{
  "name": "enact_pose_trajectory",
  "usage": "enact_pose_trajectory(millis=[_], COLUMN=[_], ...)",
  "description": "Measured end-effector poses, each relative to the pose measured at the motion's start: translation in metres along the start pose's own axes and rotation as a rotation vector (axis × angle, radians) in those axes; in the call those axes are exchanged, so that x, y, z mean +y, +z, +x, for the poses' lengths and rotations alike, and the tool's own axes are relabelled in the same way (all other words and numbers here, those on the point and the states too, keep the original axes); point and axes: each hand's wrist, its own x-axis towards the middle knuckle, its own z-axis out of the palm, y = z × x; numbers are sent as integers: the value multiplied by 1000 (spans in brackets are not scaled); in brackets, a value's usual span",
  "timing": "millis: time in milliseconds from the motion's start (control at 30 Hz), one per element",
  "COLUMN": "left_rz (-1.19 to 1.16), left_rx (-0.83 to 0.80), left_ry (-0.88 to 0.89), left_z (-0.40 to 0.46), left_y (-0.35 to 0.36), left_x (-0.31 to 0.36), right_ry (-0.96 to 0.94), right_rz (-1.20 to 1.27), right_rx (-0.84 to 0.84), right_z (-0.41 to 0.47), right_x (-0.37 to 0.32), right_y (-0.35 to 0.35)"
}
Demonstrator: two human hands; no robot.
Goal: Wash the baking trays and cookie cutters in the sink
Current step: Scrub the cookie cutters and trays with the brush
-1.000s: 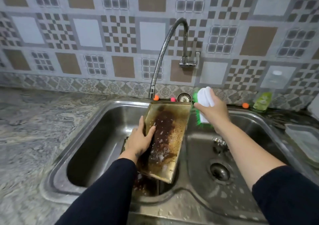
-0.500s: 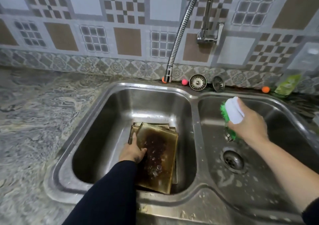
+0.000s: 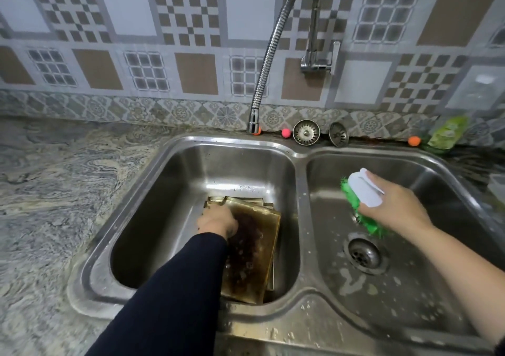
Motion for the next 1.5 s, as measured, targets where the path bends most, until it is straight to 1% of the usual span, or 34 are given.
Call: enact_pose_trajectory(millis=[100, 200, 367, 467, 533, 667, 767, 933, 1000, 1067, 1167, 1300, 1500], left_rz=[94, 120, 170, 146, 114, 50, 9, -57, -68, -35, 26, 95, 40], left_rx=[40, 73, 115, 29, -35, -123, -182, -142, -109, -67, -12, 42, -18], left_ry=[127, 233, 358, 408, 420, 433, 443, 377, 371, 374, 371, 350, 349], left_z=[-5, -12, -32, -42, -43, -45, -37, -20, -15, -9, -2, 0, -7], left_y=[-26, -45, -46, -27, -9, 42, 85, 138, 152, 162, 172, 181, 194], left_x=[42, 94, 184, 232, 260, 304, 328, 363, 373, 381, 389, 396, 390], right_ry=[13, 47, 57, 92, 119, 154, 181, 171, 167, 168, 164, 133, 134], right_rz=[33, 18, -30, -90, -81, -127, -169, -215, -228, -190, -122, -160, -207], right_rx=[-62, -97, -70, -8, 38, 62, 39, -35, -21, 18, 35, 71, 82], right_z=[-1, 5, 18, 27, 34, 50, 65, 89, 93, 94, 94, 92, 91], right_x=[16, 39, 93, 131, 158, 208, 235, 264, 272, 281, 290, 293, 292], right_y=[-13, -29, -78, -121, -149, -181, -181, -151, -138, -129, -123, -116, -114])
